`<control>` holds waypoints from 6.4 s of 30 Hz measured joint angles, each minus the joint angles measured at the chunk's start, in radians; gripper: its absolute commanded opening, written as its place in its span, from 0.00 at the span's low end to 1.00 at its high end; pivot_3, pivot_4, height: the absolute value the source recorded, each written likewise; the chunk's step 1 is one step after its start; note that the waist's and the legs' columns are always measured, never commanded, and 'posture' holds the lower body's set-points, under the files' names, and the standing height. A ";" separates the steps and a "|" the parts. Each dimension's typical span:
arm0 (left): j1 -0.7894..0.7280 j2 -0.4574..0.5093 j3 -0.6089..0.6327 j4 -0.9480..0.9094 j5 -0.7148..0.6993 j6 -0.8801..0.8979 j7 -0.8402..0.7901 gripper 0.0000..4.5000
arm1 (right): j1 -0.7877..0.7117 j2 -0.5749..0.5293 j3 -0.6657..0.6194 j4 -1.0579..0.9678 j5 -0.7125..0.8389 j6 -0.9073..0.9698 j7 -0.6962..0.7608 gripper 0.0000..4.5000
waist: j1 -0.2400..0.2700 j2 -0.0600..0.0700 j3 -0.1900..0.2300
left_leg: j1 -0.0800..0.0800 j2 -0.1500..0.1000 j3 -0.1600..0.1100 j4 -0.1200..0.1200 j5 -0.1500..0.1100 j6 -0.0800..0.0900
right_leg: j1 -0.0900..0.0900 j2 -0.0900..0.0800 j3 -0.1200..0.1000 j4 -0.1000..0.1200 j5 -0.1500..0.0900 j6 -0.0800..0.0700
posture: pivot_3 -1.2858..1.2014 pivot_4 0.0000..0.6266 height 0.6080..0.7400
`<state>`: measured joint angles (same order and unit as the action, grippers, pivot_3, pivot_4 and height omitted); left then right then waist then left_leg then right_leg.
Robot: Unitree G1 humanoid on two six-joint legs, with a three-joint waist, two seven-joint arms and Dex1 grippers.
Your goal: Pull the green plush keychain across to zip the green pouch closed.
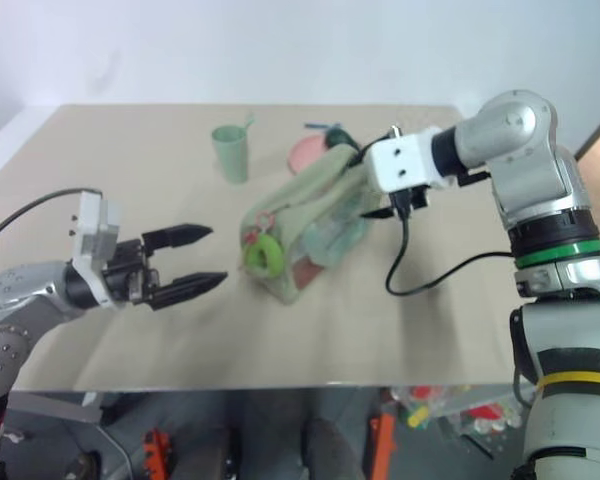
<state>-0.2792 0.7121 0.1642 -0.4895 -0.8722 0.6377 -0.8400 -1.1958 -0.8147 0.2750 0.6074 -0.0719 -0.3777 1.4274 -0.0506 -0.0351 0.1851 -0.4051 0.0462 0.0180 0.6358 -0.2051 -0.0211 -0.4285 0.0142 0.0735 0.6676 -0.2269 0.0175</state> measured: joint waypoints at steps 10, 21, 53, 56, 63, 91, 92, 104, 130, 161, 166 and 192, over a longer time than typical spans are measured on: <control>-0.008 -0.022 -0.010 -0.002 0.000 0.000 0.011 1.00 | -0.115 0.080 -0.012 0.356 -0.040 -0.236 -0.086 0.91 | 0.001 0.000 0.000 | 0.000 0.000 0.000 0.000 0.000 0.000 | 0.000 0.000 0.001 0.000 0.000 0.000 | 0.52 0.24 1.00; 0.015 -0.021 0.000 -0.034 -0.006 0.002 0.049 1.00 | -0.127 0.103 -0.002 0.540 -0.133 -0.371 -0.196 0.26 | 0.001 0.000 0.000 | 0.000 0.000 0.000 0.000 0.000 0.000 | 0.001 0.000 0.001 0.000 0.000 0.000 | 0.52 0.24 1.00; -0.018 -0.014 0.003 -0.011 -0.048 0.016 0.045 1.00 | -0.031 0.048 -0.009 -0.144 -0.042 0.438 0.033 0.01 | 0.002 0.001 0.000 | -0.001 0.000 -0.002 0.000 0.000 0.000 | 0.001 0.000 -0.001 0.000 0.000 0.001 | 0.52 0.24 1.00; -0.017 -0.014 0.003 -0.011 -0.048 0.016 0.044 1.00 | -0.031 0.045 -0.012 -0.168 -0.040 0.492 0.013 0.01 | 0.003 0.001 0.000 | -0.001 -0.001 -0.002 0.000 0.000 0.000 | 0.000 -0.001 -0.001 0.000 -0.001 0.001 | 0.52 0.24 1.00; -0.017 -0.014 0.003 -0.009 -0.048 0.016 0.043 1.00 | -0.021 0.014 -0.012 -0.287 -0.045 0.637 -0.020 0.01 | 0.003 0.001 0.000 | -0.003 -0.001 -0.002 -0.001 0.000 0.000 | -0.003 0.000 -0.001 0.000 -0.001 0.001 | 0.52 0.24 1.00; -0.003 -0.047 0.004 0.005 0.027 -0.051 0.030 1.00 | 0.192 0.025 -0.202 -0.567 0.250 0.936 -0.122 0.99 | 0.003 0.000 0.000 | -0.006 -0.001 -0.001 0.001 0.000 0.000 | -0.005 0.000 0.000 0.000 0.001 0.003 | 0.52 0.24 1.00; -0.003 -0.045 0.004 0.005 0.027 -0.051 0.026 1.00 | 0.205 0.019 -0.235 -0.559 0.274 0.925 -0.124 0.99 | 0.003 0.000 0.000 | -0.006 -0.001 0.000 0.001 0.000 0.000 | -0.005 0.000 0.001 0.000 0.001 0.003 | 0.52 0.24 1.00; -0.029 -0.038 -0.009 -0.002 0.008 -0.041 0.004 1.00 | 0.386 0.094 -0.342 -0.401 0.341 0.810 -0.259 0.99 | 0.002 0.000 0.000 | -0.003 -0.001 0.001 0.002 0.000 0.000 | -0.003 0.001 0.002 0.001 0.002 0.004 | 0.52 0.24 1.00; -0.033 -0.022 -0.010 -0.032 0.018 -0.039 0.012 1.00 | 0.583 0.161 -0.390 -0.547 0.521 0.852 -0.345 0.02 | 0.003 0.000 0.000 | -0.003 0.000 0.000 0.002 0.000 0.000 | -0.001 0.002 0.002 0.000 0.002 0.006 | 0.52 0.24 1.00; 0.029 0.036 0.128 -0.021 -0.012 0.026 0.158 1.00 | 0.662 0.136 -0.385 -0.680 0.539 0.804 -0.361 0.02 | 0.002 0.000 0.000 | -0.002 0.000 -0.001 0.002 0.000 0.000 | -0.001 0.002 0.002 -0.001 0.003 0.005 | 0.52 0.24 1.00; 0.034 0.053 0.206 0.048 0.001 0.046 0.224 1.00 | 0.662 0.136 -0.385 -0.684 0.539 0.810 -0.362 0.02 | 0.002 0.000 0.000 | -0.002 0.000 0.000 0.002 0.000 0.000 | 0.000 0.002 0.003 -0.001 0.003 0.005 | 0.52 0.24 1.00; 0.007 -0.117 0.119 0.203 0.010 0.058 0.219 0.01 | 0.681 0.130 -0.372 -0.704 0.521 0.767 -0.370 0.00 | 0.002 -0.001 0.000 | -0.002 0.000 0.000 0.002 0.000 0.000 | 0.000 0.002 0.003 -0.001 0.003 0.005 | 0.52 0.24 1.00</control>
<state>-0.2721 0.5950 0.2829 -0.2860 -0.8622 0.6953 -0.6211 -0.5152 -0.6844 -0.0970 -0.0962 0.4495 0.3892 1.0570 -0.0487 -0.0358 0.1849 -0.4069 0.0463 0.0180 0.6381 -0.2049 -0.0212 -0.4285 0.0164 0.0763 0.6665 -0.2235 0.0225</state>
